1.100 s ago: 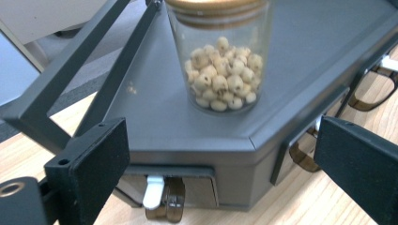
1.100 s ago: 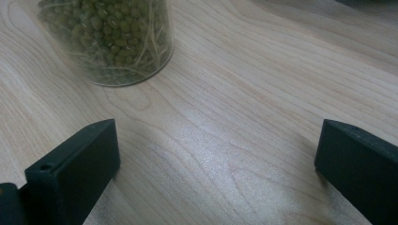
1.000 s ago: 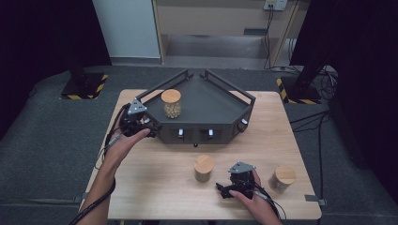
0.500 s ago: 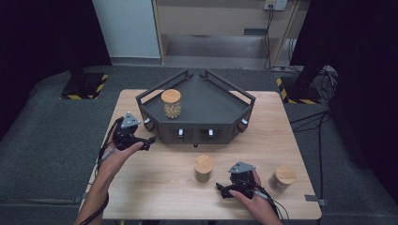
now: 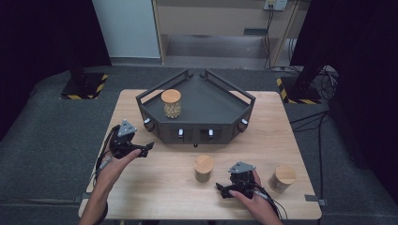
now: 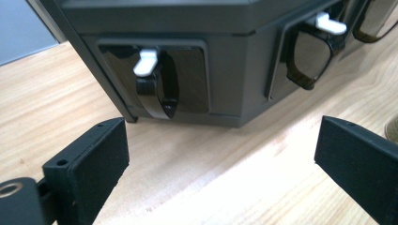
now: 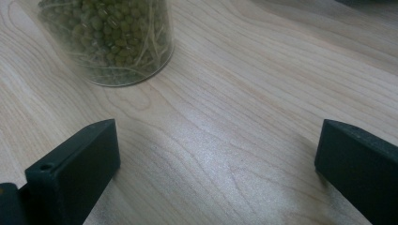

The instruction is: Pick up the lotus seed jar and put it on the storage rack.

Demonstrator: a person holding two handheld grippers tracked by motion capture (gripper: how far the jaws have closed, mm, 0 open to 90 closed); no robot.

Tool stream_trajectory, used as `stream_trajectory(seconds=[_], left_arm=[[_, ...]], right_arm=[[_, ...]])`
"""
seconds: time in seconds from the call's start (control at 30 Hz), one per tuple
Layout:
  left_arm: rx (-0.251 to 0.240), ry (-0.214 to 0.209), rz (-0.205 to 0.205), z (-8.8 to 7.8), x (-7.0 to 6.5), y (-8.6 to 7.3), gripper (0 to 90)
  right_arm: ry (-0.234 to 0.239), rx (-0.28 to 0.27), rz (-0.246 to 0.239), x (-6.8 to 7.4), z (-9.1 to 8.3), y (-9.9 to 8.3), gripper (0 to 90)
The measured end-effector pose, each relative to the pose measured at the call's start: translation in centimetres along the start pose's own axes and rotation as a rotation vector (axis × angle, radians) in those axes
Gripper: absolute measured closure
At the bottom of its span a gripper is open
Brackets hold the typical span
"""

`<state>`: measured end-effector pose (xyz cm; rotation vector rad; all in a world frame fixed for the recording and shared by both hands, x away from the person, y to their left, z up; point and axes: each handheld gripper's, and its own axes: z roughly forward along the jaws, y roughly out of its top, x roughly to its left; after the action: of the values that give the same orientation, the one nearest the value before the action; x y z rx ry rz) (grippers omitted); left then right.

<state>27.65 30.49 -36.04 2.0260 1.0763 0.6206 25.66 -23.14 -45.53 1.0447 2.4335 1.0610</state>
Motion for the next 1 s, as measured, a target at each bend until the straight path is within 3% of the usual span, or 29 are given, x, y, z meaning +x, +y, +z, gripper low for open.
stream_trajectory(seconds=[0.57, 1.0], left_arm=[[0.021, -0.004, -0.012, -0.9, -1.5, -1.8, 2.8], [0.052, 0.023, 0.025, -1.6, -3.4, -2.3, 2.9]], right_arm=[[0.000, 0.000, 0.000, 0.0, 0.0, 0.0, 0.4], [0.000, 0.000, 0.000, 0.0, 0.0, 0.0, 0.4]])
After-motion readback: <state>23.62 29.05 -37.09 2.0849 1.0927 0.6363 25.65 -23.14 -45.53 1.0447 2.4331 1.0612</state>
